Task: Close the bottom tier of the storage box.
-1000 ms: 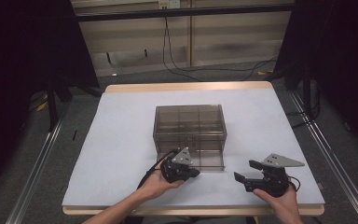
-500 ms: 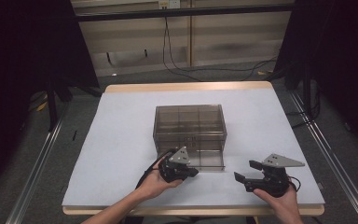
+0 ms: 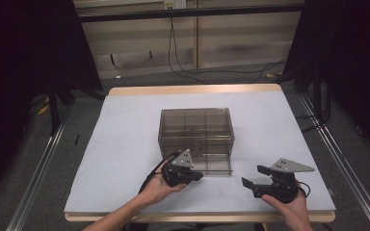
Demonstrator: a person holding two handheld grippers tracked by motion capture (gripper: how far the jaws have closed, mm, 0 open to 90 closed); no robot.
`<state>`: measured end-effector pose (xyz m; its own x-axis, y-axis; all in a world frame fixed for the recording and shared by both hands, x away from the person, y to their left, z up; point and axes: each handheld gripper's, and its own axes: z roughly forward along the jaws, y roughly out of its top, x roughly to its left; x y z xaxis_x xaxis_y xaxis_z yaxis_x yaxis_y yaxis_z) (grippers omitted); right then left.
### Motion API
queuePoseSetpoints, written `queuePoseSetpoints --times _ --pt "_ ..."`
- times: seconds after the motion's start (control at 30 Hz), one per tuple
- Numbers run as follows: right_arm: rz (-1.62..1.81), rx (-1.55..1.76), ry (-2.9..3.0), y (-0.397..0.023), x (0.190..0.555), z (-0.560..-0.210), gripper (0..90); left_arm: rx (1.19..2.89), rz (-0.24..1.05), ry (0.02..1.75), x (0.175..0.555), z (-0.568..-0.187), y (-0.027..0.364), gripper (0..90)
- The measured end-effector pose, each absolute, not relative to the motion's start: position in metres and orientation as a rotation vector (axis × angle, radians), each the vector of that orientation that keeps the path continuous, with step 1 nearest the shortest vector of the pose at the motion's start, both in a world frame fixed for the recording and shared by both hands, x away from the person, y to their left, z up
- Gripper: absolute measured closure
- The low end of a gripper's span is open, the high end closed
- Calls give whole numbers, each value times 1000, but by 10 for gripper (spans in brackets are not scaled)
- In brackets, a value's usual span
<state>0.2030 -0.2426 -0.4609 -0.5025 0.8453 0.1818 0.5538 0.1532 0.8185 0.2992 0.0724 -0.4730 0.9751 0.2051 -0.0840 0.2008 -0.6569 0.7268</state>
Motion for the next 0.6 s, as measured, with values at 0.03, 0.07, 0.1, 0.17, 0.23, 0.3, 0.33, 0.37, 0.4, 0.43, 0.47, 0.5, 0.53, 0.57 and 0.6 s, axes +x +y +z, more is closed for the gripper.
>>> queuePoseSetpoints --times 0.03,0.07,0.1,0.17,0.23,0.3,0.33,0.37,0.4,0.43,0.47,0.5,0.53,0.57,0.6 --pt "1279 1345 2117 -243 203 -461 225 2292 6 283 299 -474 72 900" --pt "1279 1345 2117 -243 203 -461 224 2289 6 280 300 -474 72 900" --pt "1278 1348 2117 -242 203 -461 224 2301 13 279 300 -473 72 900" --pt "1278 1345 2117 -242 203 -461 225 2294 11 286 300 -474 72 900" --pt "1279 1345 2117 -243 203 -461 225 2294 12 284 300 -474 72 900" --pt "1279 1345 2117 -243 203 -461 225 2297 7 281 300 -474 73 900" --pt "1279 1346 2117 -243 203 -461 225 2297 12 285 300 -474 73 900" --pt "1278 1345 2117 -243 203 -461 225 2284 12 287 300 -475 74 900" --pt "1280 1345 2114 -243 203 -461 225 2309 16 287 300 -474 75 900" --pt "1279 1343 2114 -243 203 -461 225 2293 15 293 300 -475 76 900" --pt "1280 1344 2114 -243 203 -461 225 2291 15 300 300 -474 78 900" --pt "1281 1347 2113 -243 203 -461 225 2296 18 292 301 -474 79 900" --pt "1280 1348 2112 -243 203 -461 225 2287 15 299 301 -474 80 900" --pt "1278 1348 2112 -243 203 -461 225 2289 15 302 301 -474 81 900" --pt "1280 1347 2114 -243 203 -461 225 2286 16 296 301 -474 81 900"
